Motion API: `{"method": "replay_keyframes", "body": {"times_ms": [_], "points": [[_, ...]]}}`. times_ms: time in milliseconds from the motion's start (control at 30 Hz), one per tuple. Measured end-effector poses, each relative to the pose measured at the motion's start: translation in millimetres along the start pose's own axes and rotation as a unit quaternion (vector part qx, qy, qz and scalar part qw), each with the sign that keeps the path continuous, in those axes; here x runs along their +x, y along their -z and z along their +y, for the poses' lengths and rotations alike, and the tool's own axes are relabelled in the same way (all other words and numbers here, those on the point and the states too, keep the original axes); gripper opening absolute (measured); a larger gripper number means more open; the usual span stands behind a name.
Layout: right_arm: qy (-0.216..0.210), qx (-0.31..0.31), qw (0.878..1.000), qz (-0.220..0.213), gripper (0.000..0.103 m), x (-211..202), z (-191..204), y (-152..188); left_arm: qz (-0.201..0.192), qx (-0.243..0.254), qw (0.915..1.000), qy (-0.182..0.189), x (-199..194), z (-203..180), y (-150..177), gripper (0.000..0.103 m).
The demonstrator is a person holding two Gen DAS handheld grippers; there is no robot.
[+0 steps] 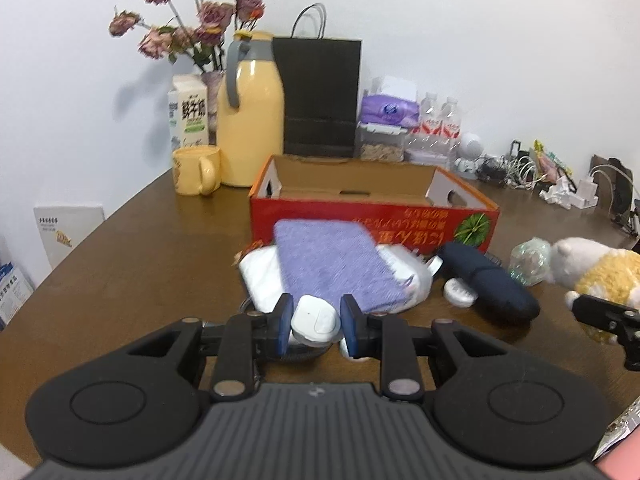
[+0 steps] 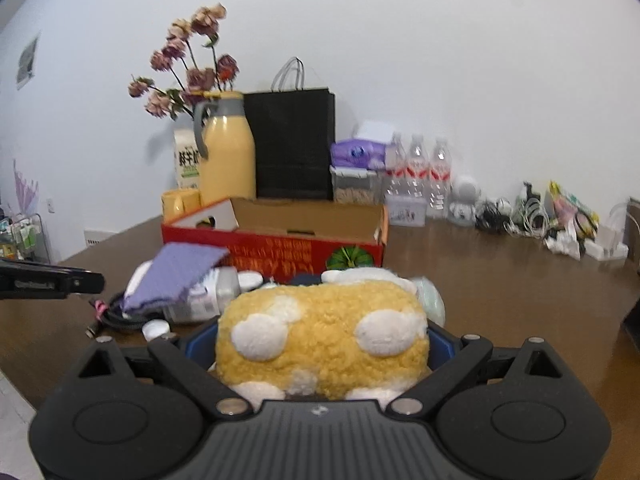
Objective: Organize objects
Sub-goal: 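Carry both items into the cardboard box and open both grippers to release them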
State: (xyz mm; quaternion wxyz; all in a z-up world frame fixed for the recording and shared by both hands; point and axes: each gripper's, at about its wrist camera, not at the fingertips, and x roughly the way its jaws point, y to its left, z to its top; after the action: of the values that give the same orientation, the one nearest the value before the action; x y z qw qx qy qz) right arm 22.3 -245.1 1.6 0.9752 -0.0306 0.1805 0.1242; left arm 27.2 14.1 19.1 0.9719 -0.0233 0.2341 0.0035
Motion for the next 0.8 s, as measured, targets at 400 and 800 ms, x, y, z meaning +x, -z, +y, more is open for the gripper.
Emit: {"method": "replay_keyframes", "body": {"times_ms": [400,800], "points": [[-0.024,-0.021,0.998,-0.048,0.097,39.5,9.8,-43.8,-0.055,0.015,0.9982,0.017,19.4,-20.7,-51.2,0.026],[-0.035,-0.014,0.997,-0.071,0.097,116.0,10.8,-100.4,-0.079,-0.002,0.9967,0.015,80.9,-25.0,-108.7,0.026]]}}
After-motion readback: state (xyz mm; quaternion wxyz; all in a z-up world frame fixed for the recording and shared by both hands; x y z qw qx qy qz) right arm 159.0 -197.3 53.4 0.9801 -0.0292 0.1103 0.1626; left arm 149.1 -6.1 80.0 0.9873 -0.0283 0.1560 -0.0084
